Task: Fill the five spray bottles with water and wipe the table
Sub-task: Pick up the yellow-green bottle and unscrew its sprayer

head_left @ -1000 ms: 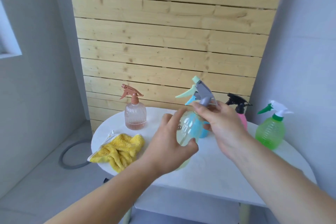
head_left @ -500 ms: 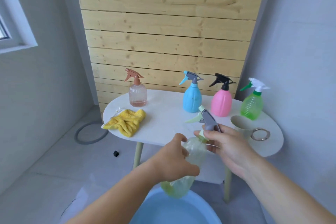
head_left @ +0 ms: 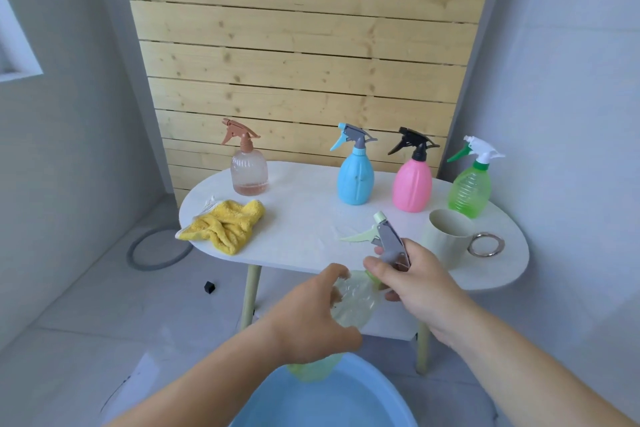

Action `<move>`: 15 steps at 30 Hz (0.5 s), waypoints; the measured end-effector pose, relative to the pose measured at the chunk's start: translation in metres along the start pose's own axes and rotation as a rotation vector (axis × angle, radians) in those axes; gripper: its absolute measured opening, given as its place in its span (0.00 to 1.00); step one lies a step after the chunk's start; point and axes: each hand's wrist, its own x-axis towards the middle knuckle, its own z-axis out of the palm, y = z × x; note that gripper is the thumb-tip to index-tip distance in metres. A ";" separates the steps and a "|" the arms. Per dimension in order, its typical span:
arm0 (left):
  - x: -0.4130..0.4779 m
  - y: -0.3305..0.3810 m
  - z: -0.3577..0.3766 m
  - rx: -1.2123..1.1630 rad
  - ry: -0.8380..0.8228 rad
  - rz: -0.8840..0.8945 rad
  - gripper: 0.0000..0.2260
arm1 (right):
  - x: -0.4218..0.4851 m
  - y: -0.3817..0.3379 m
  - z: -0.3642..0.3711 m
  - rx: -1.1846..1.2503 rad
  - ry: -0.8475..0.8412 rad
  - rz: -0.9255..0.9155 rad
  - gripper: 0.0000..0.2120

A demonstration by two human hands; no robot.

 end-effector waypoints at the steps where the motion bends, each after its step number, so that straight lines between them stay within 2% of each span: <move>1: 0.001 -0.001 0.000 0.008 -0.002 -0.003 0.34 | 0.002 0.000 -0.001 0.022 -0.038 0.010 0.10; 4: 0.004 -0.006 -0.001 0.010 0.006 -0.018 0.34 | 0.006 0.000 -0.007 0.146 -0.156 0.046 0.09; 9: 0.008 -0.014 -0.003 0.013 0.009 -0.013 0.33 | 0.013 0.003 0.003 0.054 -0.012 0.022 0.10; 12: 0.009 -0.023 -0.007 0.019 0.005 -0.048 0.34 | 0.023 0.000 -0.003 0.176 -0.017 -0.014 0.15; 15: 0.011 -0.031 -0.012 -0.009 0.028 -0.100 0.33 | 0.036 -0.013 -0.016 0.279 0.089 -0.053 0.17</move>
